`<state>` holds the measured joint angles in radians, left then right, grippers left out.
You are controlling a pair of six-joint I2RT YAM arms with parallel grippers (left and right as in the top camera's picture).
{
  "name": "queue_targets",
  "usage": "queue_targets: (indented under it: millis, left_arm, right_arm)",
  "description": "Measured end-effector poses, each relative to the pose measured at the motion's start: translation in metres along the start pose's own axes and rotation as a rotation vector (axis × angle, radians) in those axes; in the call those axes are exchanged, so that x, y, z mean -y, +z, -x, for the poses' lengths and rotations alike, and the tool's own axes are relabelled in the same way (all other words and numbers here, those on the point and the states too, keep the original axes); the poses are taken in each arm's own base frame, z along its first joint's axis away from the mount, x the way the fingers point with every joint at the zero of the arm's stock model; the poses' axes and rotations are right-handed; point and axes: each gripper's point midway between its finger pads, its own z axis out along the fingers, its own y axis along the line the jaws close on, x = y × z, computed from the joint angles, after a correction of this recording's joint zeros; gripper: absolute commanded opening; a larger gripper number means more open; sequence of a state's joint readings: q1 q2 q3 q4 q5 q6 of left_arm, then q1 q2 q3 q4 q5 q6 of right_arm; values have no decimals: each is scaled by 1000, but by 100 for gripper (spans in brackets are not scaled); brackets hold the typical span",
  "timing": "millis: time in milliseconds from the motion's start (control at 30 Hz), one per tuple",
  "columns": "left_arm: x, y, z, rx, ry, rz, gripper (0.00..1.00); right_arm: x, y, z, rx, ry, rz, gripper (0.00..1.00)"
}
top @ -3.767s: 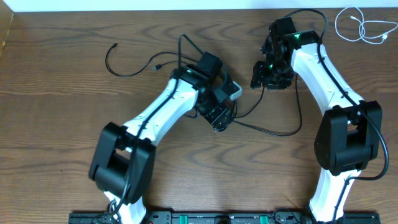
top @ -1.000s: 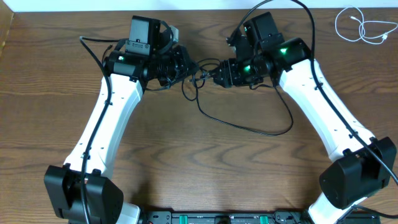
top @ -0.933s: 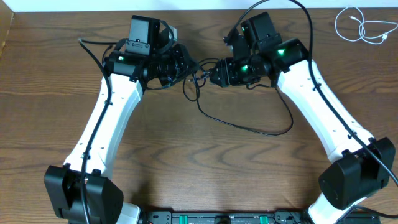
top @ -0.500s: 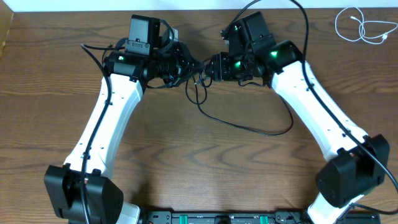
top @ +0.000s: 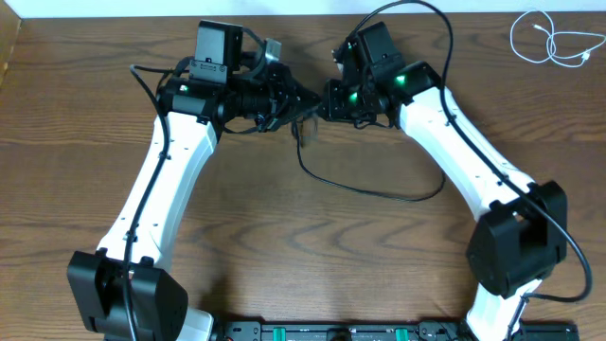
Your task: Untangle cables
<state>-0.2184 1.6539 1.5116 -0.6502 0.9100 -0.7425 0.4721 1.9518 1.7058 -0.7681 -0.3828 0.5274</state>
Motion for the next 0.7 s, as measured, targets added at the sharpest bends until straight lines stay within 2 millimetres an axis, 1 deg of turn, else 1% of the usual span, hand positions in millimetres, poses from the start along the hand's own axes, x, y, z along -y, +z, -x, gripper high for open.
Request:
queue_targets:
  millis: [33,67,133,167,200,233,333,400,467,533,567,600,633,667,700]
  left_arm:
    - [6,0,-2,-17,33,-29,8]
    - [9,0,-3,-25,55,-44,7]
    - [13,-1,-5,-40,94,-72,7]
    - [14,-2,-6,-45,111,-81,7]
    - [15,-5,-5,-46,129,-91,7]
    - [14,-7,-3,-43,139,-96,7]
    - [11,-16,5,-20,164,-104,7]
    - [9,-18,8,-11,187,-104,7]
    - [8,-18,8,-11,218,-100,7]
    - [-2,-16,5,-11,224,-52,7]
    - [-12,-14,4,-7,219,2,7]
    - [-16,-14,5,1,223,28,7]
    - [-25,-12,4,6,224,79,8]
    - [-37,-10,2,15,234,157,8]
    - [-42,-7,1,20,249,199,8]
  right_arm:
    - [5,4,-2,-13,8,-12,2]
    - [7,6,-4,-20,13,-21,1]
    - [15,9,-7,-38,25,-45,1]
    - [22,8,-9,-49,36,-66,1]
    - [34,5,-8,-52,54,-97,1]
    - [38,4,-7,-50,57,-104,1]
    - [69,-8,0,-48,86,-160,1]
    - [79,-12,4,-42,89,-173,2]
    - [89,-17,7,-41,78,-186,6]
    - [94,-19,6,-47,68,-195,10]
    - [97,-20,6,-49,65,-197,15]
    - [99,-21,7,-49,65,-199,20]
    - [100,-22,8,-48,62,-200,27]
    - [106,-24,10,-43,70,-205,29]
    - [112,-27,10,-45,80,-215,30]
